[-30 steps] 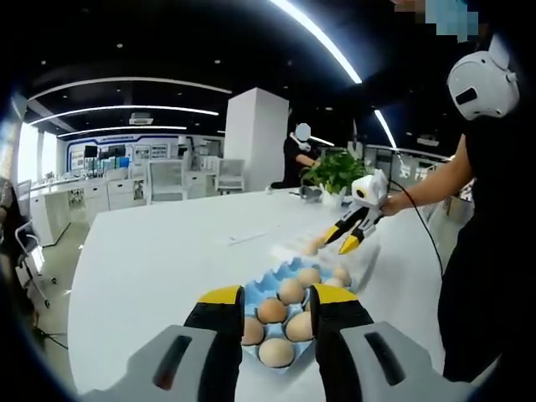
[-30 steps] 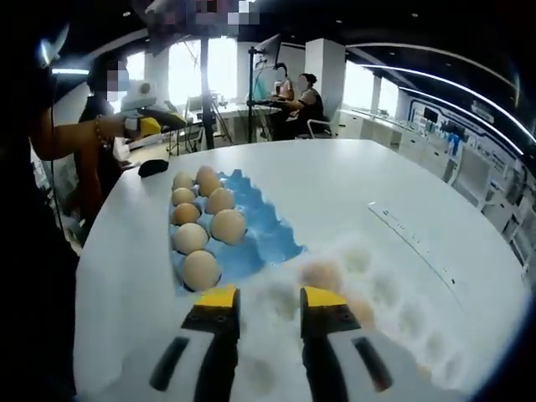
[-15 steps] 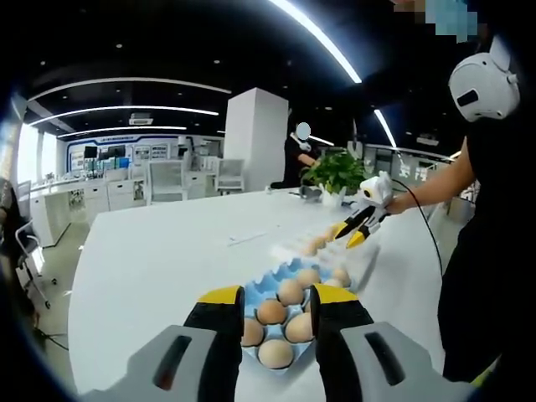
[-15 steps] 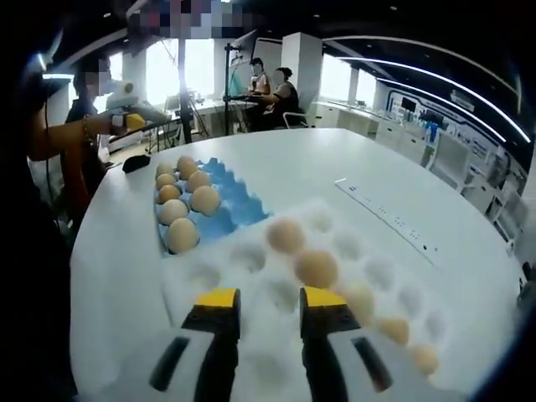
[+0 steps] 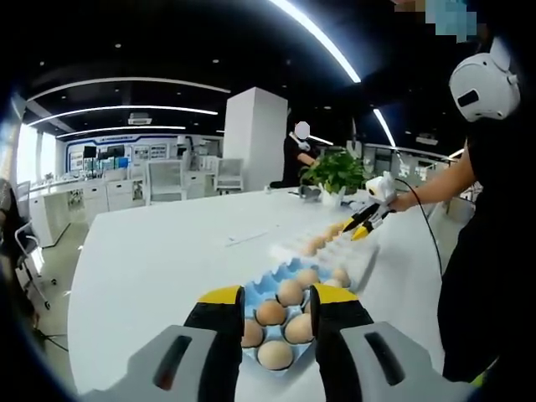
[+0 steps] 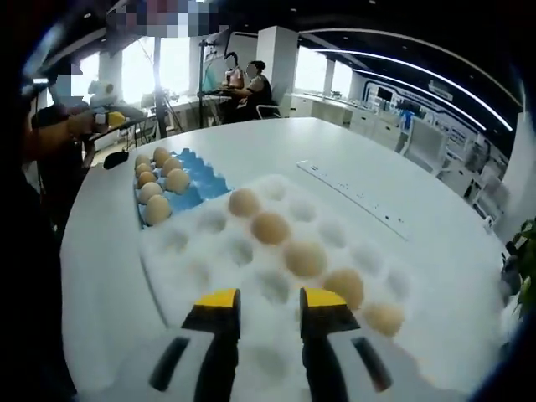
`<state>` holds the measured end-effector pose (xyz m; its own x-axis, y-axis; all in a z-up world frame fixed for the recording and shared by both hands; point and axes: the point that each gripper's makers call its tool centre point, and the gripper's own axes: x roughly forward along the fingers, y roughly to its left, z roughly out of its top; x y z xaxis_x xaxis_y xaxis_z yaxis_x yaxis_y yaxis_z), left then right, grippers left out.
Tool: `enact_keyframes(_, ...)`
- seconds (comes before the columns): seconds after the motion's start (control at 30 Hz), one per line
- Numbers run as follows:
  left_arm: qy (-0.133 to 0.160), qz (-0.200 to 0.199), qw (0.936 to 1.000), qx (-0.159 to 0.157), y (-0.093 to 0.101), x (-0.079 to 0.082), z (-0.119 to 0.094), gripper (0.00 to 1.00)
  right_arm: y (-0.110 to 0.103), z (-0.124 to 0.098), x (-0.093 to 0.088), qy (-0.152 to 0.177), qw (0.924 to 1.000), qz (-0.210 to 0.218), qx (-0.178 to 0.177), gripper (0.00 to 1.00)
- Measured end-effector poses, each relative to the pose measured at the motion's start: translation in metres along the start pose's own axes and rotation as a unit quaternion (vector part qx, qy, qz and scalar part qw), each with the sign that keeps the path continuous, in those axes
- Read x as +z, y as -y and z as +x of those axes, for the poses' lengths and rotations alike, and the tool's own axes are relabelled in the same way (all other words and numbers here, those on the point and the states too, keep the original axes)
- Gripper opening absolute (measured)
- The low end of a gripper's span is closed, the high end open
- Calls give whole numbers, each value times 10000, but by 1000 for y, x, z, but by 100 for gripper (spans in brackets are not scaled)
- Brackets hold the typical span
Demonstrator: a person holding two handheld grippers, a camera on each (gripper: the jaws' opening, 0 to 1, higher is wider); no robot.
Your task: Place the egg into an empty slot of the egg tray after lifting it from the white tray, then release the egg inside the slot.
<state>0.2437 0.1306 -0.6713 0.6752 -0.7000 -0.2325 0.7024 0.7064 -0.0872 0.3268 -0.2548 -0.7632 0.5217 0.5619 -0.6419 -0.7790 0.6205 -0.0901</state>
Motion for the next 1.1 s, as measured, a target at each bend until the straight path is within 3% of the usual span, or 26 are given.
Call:
enact_keyframes(0.43,15,3,10000,-35,1,0,3,31,52,-27,-32,-235,9963,406,-723,28)
enact_keyframes(0.53,32,7,10000,-35,0,1,3,31,53,-26,-44,-408,9942,634,-772,28)
enact_keyframes(0.6,31,14,10000,-43,1,1,3,31,52,-21,-54,-601,9940,525,-751,28)
enact_keyframes(0.63,9,26,10000,-36,1,1,3,31,52,-21,-48,-375,9945,630,-752,28)
enact_keyframes(0.67,5,28,10000,-38,1,0,3,31,51,-22,-50,-407,9921,928,-736,28)
enact_keyframes(1.1,40,117,9999,-57,3,4,7,31,51,-21,-51,-236,9917,1048,-700,26)
